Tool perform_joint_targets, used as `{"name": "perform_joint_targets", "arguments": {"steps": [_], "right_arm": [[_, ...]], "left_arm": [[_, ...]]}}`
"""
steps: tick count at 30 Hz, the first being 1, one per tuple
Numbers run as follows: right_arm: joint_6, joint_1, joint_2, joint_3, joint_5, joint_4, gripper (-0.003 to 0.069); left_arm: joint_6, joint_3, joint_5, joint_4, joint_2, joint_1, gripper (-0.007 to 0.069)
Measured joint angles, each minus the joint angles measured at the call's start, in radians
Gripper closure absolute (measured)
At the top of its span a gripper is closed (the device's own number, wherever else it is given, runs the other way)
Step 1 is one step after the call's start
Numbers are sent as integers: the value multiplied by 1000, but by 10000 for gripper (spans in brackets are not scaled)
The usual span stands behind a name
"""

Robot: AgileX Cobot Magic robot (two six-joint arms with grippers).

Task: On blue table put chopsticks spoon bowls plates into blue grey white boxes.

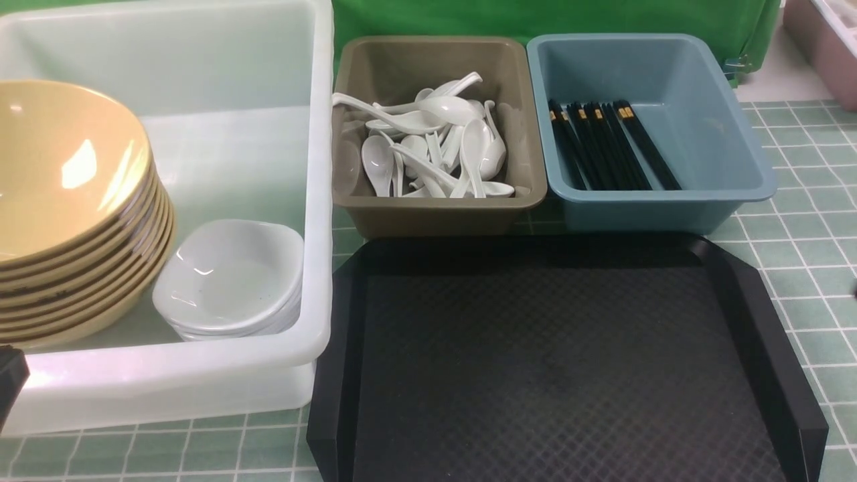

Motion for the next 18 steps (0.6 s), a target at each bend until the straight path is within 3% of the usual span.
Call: {"name": "perform_joint_targets", "arguments": {"steps": [4, 5, 8, 13, 18], "right_arm": [[36, -208, -130, 142, 0, -17, 624], [41, -218, -136, 149, 0, -18, 624], [152, -371, -220, 261, 41, -69, 624], [209, -443, -287, 315, 116, -117, 624], [153, -446, -303, 315, 194, -128, 624]], "left_arm": [[0, 0, 0, 0, 0, 0, 636], [0, 0, 0, 0, 0, 0, 636], [0, 0, 0, 0, 0, 0, 636], [0, 0, 0, 0, 0, 0, 636], [0, 0, 1, 0, 0, 0, 636]]}}
